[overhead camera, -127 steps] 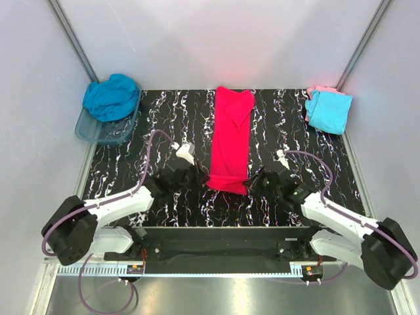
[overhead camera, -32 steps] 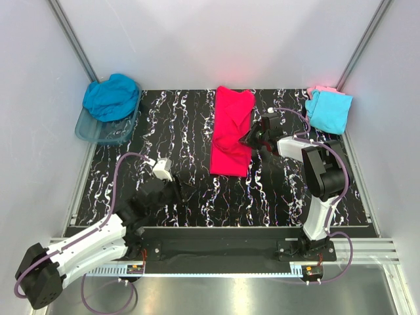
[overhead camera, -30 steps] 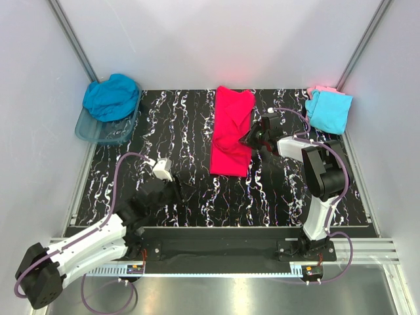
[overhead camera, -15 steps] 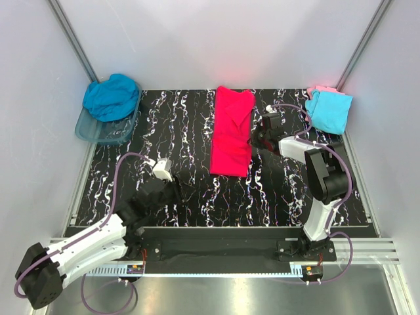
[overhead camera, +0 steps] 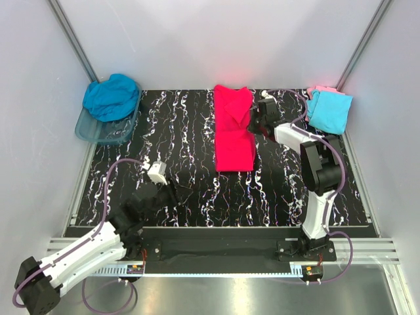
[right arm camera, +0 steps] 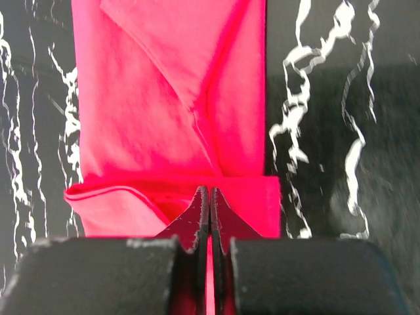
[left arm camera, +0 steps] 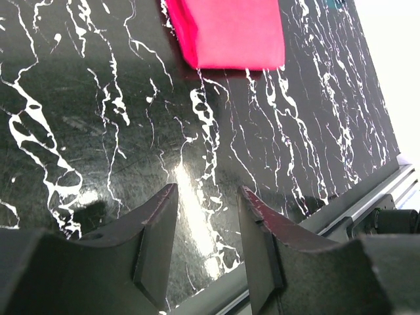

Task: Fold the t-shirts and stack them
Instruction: Fold the tshirt

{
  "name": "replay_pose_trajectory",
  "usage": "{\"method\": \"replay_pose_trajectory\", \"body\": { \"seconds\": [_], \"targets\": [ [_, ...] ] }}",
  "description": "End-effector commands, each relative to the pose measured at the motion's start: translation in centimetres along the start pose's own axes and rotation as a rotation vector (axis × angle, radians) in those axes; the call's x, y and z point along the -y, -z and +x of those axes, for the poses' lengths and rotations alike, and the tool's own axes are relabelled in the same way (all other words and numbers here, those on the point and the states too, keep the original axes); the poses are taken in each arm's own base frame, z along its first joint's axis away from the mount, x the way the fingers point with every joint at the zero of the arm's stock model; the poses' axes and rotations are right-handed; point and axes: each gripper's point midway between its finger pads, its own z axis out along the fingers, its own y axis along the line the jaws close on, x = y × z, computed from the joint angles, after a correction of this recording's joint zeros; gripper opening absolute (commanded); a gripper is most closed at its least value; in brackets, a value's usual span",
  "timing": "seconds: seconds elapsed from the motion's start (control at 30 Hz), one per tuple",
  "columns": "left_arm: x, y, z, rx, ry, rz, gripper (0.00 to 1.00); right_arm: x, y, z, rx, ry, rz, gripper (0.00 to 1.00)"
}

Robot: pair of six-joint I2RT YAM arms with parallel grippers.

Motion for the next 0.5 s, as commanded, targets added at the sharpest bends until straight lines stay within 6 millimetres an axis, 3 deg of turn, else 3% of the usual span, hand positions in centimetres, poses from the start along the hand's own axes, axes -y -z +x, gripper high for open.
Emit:
{"method": "replay_pose_trajectory", "body": {
  "seconds": [0.0, 0.1, 0.33, 0.37, 0.43, 0.47],
  "targets": [
    [0.1, 0.4, 0.1, 0.002, -0.003, 0.013, 0.45, -0.2, -1.7, -1.3, 0.005, 0.020, 0.022, 0.00],
    [0.1, 0.9, -0.2, 0.017, 0.002, 0.014, 0.45, 0.1, -2.3, -1.3, 0.003, 0.001, 0.040, 0.00],
    [0.3, 1.1, -0.5, 0.018, -0.004, 0.011, 0.44, 2.9, -2.4, -0.5, 0.022, -0.014, 0.180, 0.00],
    [0.3, 1.0, -0.5, 0.014, -0.003, 0.010, 0.44, 3.2, -2.3, -0.7, 0.026, -0.016, 0.195, 0.17],
    [0.3, 1.0, -0.6, 0.016, -0.004, 0.008, 0.44, 3.6, -2.1, -1.2, 0.041, -0.017, 0.220, 0.38],
    [0.3, 1.0, -0.6, 0.016, -0.004, 0.008, 0.44, 3.6, -1.9, -1.4, 0.049, -0.015, 0.228, 0.53]
  ]
}}
